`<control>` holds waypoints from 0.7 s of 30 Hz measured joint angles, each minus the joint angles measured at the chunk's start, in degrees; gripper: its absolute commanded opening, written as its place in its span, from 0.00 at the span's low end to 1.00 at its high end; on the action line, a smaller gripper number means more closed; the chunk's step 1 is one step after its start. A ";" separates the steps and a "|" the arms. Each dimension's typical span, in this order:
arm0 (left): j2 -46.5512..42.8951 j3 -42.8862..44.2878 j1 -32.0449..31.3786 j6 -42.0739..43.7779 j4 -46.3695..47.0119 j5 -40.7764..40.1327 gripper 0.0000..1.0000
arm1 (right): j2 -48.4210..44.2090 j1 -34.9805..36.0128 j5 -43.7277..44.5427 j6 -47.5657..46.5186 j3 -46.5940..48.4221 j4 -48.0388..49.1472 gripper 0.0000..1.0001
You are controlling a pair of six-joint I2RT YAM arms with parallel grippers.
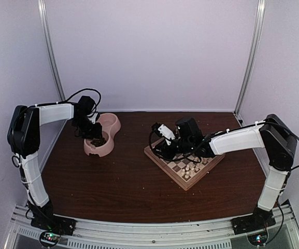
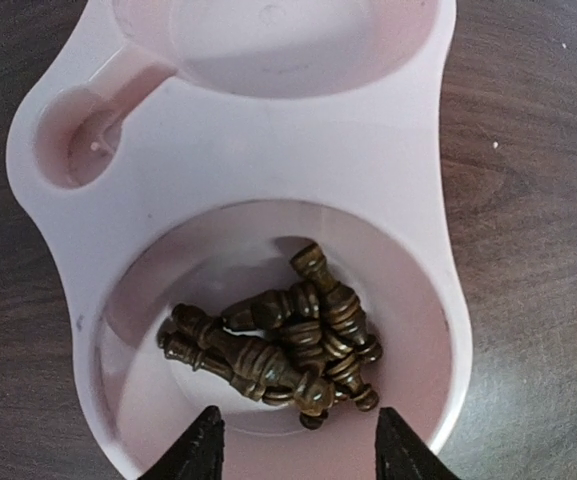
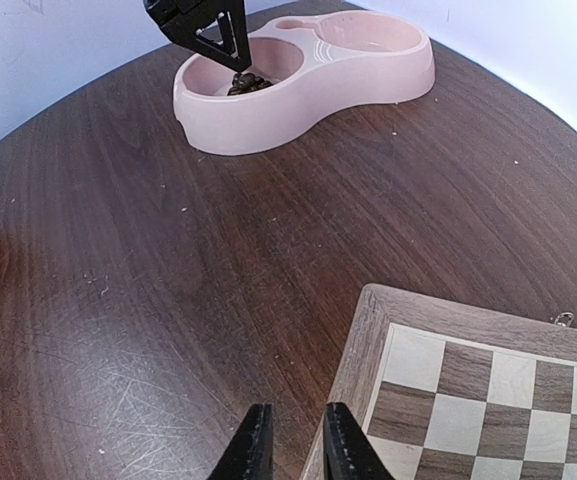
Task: Set up the chess pieces on the board
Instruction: Pick up the knight from the storage box.
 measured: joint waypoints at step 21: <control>7.30 6.95 -2.97 13.70 -6.03 -9.60 0.58 | 0.00 0.02 -0.04 0.22 0.24 -0.07 0.19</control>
